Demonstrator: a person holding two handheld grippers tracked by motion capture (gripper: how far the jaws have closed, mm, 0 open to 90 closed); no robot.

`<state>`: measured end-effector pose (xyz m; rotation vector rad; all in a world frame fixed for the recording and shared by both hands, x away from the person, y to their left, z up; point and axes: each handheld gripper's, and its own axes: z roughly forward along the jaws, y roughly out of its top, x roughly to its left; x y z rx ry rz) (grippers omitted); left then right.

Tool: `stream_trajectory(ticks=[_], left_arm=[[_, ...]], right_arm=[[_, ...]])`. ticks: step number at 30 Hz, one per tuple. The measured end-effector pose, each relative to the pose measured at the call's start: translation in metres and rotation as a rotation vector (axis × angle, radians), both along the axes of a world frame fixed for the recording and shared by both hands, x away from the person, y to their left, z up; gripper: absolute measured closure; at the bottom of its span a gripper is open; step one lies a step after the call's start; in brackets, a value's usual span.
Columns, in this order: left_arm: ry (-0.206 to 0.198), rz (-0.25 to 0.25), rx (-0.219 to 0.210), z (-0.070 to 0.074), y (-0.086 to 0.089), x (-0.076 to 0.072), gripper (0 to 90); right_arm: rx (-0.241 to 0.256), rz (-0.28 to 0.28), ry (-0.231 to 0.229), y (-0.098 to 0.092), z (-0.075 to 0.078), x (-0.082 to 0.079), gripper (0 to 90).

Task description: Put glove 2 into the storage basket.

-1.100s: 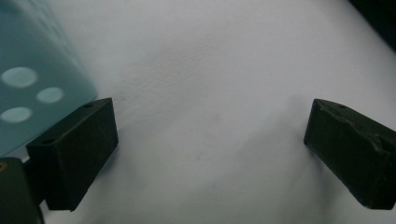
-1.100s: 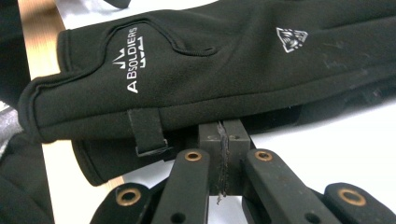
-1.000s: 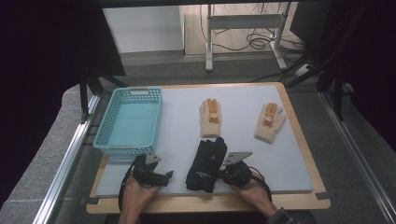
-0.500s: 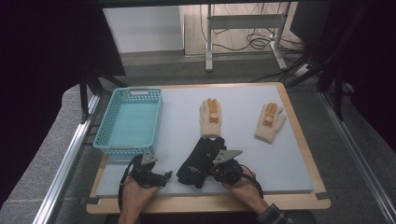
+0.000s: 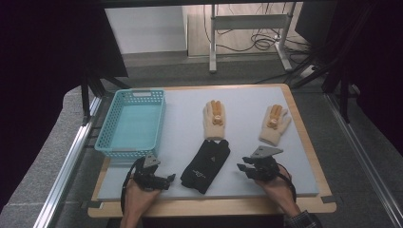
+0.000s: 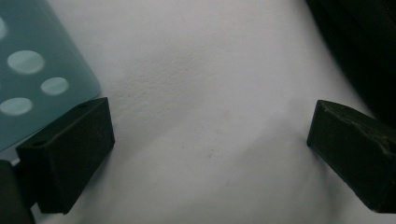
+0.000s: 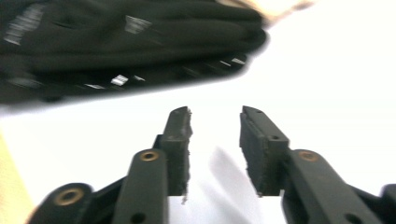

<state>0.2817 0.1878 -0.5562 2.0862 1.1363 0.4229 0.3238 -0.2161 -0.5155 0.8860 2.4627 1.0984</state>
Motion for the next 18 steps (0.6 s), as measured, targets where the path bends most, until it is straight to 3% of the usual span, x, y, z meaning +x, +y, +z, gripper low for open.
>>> stream_trajectory(ticks=[4, 10, 14, 18], left_arm=[[0.0, 0.001, 0.0, 0.0, 0.0, 0.0, 1.1], [0.003, 0.024, -0.018, 0.001, 0.001, 0.0, 3.1], [0.013, 0.045, -0.035, 0.003, 0.0, 0.0, 3.2], [0.048, 0.029, -0.077, 0.007, -0.001, -0.003, 3.8]], right_arm=[[-0.009, -0.065, 0.004, -0.021, -0.005, 0.007, 46.4], [-0.06, -0.172, -0.041, -0.042, -0.012, 0.013, 33.8], [-0.039, -0.189, -0.028, -0.047, -0.015, 0.016, 29.7], [-0.028, -0.197, -0.009, -0.048, -0.015, 0.018, 28.0]])
